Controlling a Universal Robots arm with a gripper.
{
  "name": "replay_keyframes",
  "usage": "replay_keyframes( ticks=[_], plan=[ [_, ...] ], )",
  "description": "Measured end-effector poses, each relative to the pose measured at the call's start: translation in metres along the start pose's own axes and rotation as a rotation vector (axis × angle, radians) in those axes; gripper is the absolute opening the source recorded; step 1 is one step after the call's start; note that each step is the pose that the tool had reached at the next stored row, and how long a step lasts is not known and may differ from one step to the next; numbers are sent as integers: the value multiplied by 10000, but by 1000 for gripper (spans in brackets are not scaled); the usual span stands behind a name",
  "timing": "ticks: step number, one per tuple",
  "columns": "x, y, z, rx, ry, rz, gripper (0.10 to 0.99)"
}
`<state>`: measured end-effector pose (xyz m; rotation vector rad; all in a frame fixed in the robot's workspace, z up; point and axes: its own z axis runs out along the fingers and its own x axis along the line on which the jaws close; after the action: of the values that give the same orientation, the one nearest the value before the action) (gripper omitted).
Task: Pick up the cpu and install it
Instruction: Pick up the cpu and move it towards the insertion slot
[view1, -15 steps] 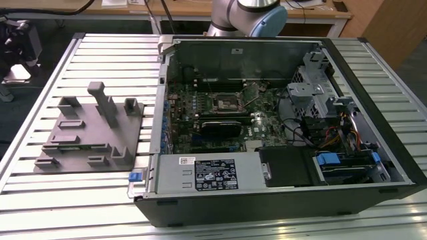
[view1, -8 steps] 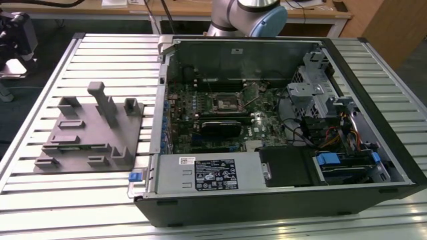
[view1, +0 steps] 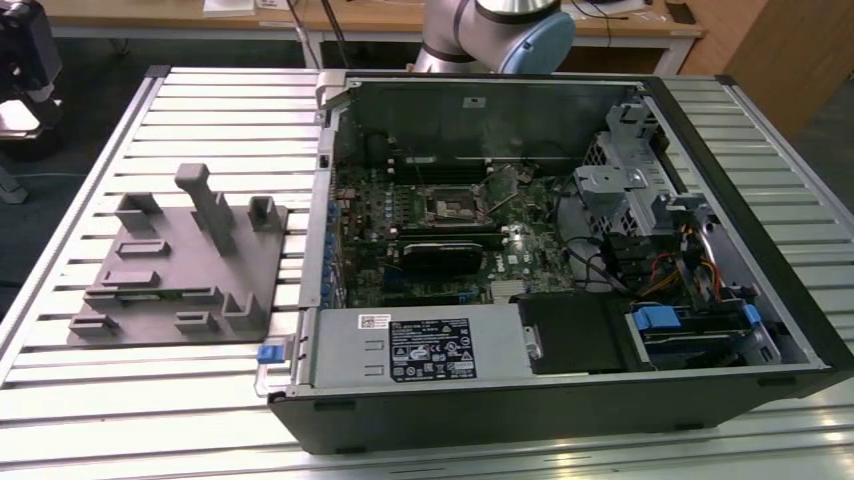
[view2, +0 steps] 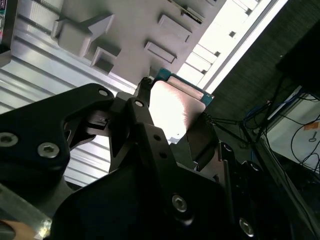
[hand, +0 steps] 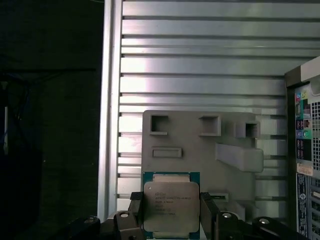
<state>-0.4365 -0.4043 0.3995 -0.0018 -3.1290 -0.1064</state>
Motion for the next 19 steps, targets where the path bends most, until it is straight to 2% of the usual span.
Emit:
replay_keyframes(
  ticks=[3, 6, 19],
  plan=[
    [1, 5, -75, -1, -1, 0, 541],
    [-26, 7, -83, -20, 0, 1, 541],
    [-352, 7, -86, -59, 1, 0, 541]
  ],
)
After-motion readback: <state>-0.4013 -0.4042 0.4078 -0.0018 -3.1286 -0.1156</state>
